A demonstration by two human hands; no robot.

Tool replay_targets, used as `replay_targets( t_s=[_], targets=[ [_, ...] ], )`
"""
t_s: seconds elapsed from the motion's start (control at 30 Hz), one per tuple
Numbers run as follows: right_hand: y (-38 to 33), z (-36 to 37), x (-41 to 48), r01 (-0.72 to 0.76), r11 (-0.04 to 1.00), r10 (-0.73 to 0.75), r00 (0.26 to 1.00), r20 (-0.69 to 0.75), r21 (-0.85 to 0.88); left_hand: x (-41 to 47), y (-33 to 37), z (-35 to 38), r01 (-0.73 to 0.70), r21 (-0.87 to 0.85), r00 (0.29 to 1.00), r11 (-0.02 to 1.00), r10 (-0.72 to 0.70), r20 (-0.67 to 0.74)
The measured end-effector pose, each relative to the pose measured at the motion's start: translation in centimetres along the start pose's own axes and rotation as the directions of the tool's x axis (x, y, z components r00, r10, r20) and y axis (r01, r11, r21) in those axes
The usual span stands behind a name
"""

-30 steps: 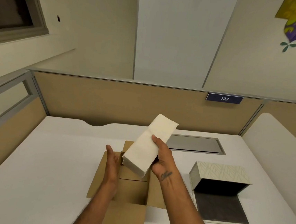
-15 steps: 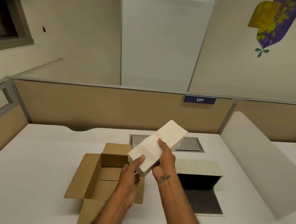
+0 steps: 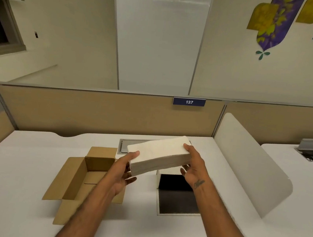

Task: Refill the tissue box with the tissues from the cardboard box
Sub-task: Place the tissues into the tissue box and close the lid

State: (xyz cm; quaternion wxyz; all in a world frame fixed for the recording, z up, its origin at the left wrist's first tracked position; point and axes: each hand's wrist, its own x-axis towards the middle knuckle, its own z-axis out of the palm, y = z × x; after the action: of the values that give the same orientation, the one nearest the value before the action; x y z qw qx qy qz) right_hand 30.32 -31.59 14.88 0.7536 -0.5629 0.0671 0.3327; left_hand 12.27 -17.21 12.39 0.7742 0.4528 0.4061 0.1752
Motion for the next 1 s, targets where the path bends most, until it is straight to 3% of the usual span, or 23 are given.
replay_targets(
  t_s=[0.2,0.5,0.7,1.0],
  targets=[
    [-1.7,-5.6,0.9,-0.025,0.956,0.049,0.996,0.076,-0.293,0.5,-0.4,2.3,-0.028,0.083,0.999,0.996,0.030,-0.020],
    [-1.1,-8.8,2.9,0.002,0.847,0.031,0.998,0.053,-0.532,2.9,-3.6,4.3,-0.014,0.353,0.998,0.935,0.037,-0.058],
    [0.0,-10.1,4.3,0.010,0.838,0.008,0.999,0.032,-0.545,5.1,-5.0,5.5,-0.013,0.522,0.999,0.853,0.038,-0.036],
    [1.8,-12.7,5.6,0.006,0.855,0.023,0.999,0.049,-0.519,7.2,-8.4,6.4,0.025,0.539,1.000,0.842,-0.012,-0.028]
  ],
)
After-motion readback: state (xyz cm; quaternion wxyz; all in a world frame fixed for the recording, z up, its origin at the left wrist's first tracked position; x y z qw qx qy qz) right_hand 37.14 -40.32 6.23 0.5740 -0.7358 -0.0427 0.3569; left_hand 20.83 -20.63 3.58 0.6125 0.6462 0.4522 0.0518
